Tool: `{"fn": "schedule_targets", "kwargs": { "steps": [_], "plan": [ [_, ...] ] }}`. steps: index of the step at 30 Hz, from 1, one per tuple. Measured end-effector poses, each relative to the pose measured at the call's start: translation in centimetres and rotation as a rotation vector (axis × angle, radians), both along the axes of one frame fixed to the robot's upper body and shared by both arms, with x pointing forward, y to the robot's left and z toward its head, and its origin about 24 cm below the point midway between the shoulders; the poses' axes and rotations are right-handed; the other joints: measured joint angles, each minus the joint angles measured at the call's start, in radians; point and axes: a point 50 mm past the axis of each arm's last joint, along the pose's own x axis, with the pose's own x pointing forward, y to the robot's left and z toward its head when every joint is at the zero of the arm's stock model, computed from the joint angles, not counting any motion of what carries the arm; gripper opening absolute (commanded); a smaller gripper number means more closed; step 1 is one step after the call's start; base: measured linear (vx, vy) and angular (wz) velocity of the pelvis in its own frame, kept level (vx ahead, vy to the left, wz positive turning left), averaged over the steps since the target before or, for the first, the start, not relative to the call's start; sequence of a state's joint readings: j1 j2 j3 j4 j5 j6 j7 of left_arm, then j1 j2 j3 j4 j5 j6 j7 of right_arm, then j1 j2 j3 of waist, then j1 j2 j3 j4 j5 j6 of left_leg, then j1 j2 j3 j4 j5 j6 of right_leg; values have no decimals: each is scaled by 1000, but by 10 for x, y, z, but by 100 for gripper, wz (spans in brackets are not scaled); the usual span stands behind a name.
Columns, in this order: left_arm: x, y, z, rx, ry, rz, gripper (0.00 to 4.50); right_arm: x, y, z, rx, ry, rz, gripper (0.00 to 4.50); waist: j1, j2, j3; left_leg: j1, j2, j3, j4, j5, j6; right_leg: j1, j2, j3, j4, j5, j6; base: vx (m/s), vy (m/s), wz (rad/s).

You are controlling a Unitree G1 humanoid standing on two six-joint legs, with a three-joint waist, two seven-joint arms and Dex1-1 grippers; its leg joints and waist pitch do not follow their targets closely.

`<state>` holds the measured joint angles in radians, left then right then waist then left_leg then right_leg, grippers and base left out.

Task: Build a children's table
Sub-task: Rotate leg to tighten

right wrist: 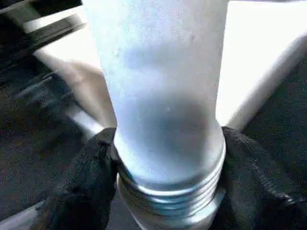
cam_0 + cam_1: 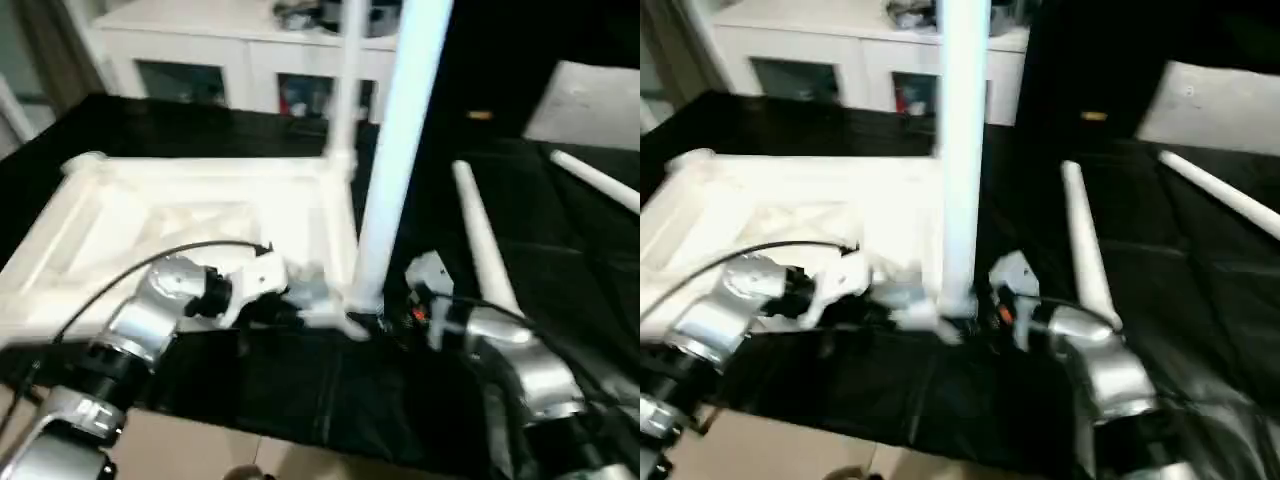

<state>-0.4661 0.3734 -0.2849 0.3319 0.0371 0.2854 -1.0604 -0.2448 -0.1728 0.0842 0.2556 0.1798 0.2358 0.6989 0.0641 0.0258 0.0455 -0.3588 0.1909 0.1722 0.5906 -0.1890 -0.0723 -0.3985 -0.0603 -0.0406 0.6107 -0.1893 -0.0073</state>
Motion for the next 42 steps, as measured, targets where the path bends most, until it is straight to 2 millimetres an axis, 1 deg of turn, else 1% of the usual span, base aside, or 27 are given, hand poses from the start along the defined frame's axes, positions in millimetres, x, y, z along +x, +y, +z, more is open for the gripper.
{"fn": "schedule_targets", "kwargs": {
  "steps": [3,6,8,9,10,11,12,14,16,20,21,22,24,27,30,32,34,36,39,42],
  "plan": [
    [0,-15,-1,-34,16,97,0,6,3,0,-5,-2,-146,276,-16,0,0,0,0,0,-1,0,0,0,0,0,0,0,0,0,0,0],
    [0,-25,-2,-54,12,187,0,14,10,2,-29,3,-244,276,-26,0,0,0,0,0,-2,0,0,-1,1,0,0,0,0,0,0,0],
    [1,-28,-2,-54,9,216,0,18,13,3,-35,3,-271,276,-29,0,0,0,0,0,-3,0,0,-1,1,-1,0,0,0,0,0,0],
    [1,-29,-1,-56,8,220,0,18,13,4,-36,1,-275,311,-29,0,0,-1,0,0,-4,0,0,-1,1,-1,-1,0,0,0,0,0],
    [0,-29,-1,-56,6,221,0,18,13,4,-35,-1,-276,332,-29,0,0,-1,0,0,-4,0,0,-1,1,-1,-1,0,0,0,0,0],
    [0,-29,-1,-57,4,222,0,18,13,4,-34,-4,-276,332,-29,0,0,-1,0,0,-4,0,0,-2,1,0,-1,0,0,0,0,0],
    [0,-29,-1,-57,2,224,0,18,13,4,-30,-7,-276,348,-30,0,0,-2,0,0,-4,0,0,-2,1,0,-2,0,-1,0,0,0],
    [0,-29,0,-49,-10,218,0,17,14,5,-23,-15,-273,355,-30,0,0,-6,0,0,-4,0,0,-4,1,0,-2,1,-1,0,0,0],
    [-2,-25,0,-31,-36,202,0,13,10,4,-17,-21,-251,373,-31,0,0,-7,0,0,-5,0,0,-5,1,-1,-2,1,-1,0,0,0],
    [-3,-20,1,-19,-45,171,0,8,3,5,-27,-31,-171,408,-33,0,0,-8,0,0,-6,0,0,-6,1,-1,-2,1,-1,0,0,0],
    [-4,-17,1,-18,-46,155,0,4,0,5,-31,-34,-131,427,-33,0,0,-8,1,0,-6,0,0,-6,1,-1,-2,0,-1,0,0,0],
    [-5,-14,1,-15,-49,135,0,2,-3,6,-41,-38,-98,427,-33,0,0,-8,1,0,-6,0,0,-6,1,-1,-2,0,-1,0,0,0],
    [-6,-9,1,-9,-49,105,0,-2,-9,6,-56,-39,-20,446,-32,0,0,-8,1,0,-6,0,0,-6,1,-2,-2,0,-2,0,0,0],
    [-8,0,3,6,-50,49,0,-6,-17,10,-78,-44,73,446,-29,0,0,-8,1,0,-5,0,0,-6,1,-2,-2,0,-2,0,0,0],
    [-11,11,4,42,-50,-49,0,-9,-28,17,-96,-42,194,446,-24,-1,0,-7,1,0,-4,0,0,-5,1,-1,-2,0,-2,0,0,0],
    [-12,15,6,63,-50,-103,0,-9,-32,21,-99,-42,246,446,-21,-1,0,-7,1,0,-4,0,0,-5,1,-2,-2,0,-2,0,0,0],
    [-15,19,7,82,-45,-176,0,-9,-33,25,-103,-36,321,446,-15,-1,0,-7,1,0,-4,0,0,-5,1,-2,-2,0,-2,0,0,0],
    [-18,20,7,86,-28,-230,0,-8,-35,30,-108,-36,361,446,-4,-1,0,-7,1,0,-4,0,0,-5,1,-2,-1,0,-2,0,0,0],
    [-20,22,8,99,-8,-292,0,-6,-33,35,-132,-36,444,446,3,-2,0,-7,1,0,-3,0,0,-5,1,-2,-1,0,-2,0,0,0],
    [-22,21,9,108,-1,-337,0,-8,-31,35,-141,-23,505,446,12,-2,0,-7,1,0,-3,0,0,-5,1,-2,-1,0,-2,0,0,0]
  ]
}}
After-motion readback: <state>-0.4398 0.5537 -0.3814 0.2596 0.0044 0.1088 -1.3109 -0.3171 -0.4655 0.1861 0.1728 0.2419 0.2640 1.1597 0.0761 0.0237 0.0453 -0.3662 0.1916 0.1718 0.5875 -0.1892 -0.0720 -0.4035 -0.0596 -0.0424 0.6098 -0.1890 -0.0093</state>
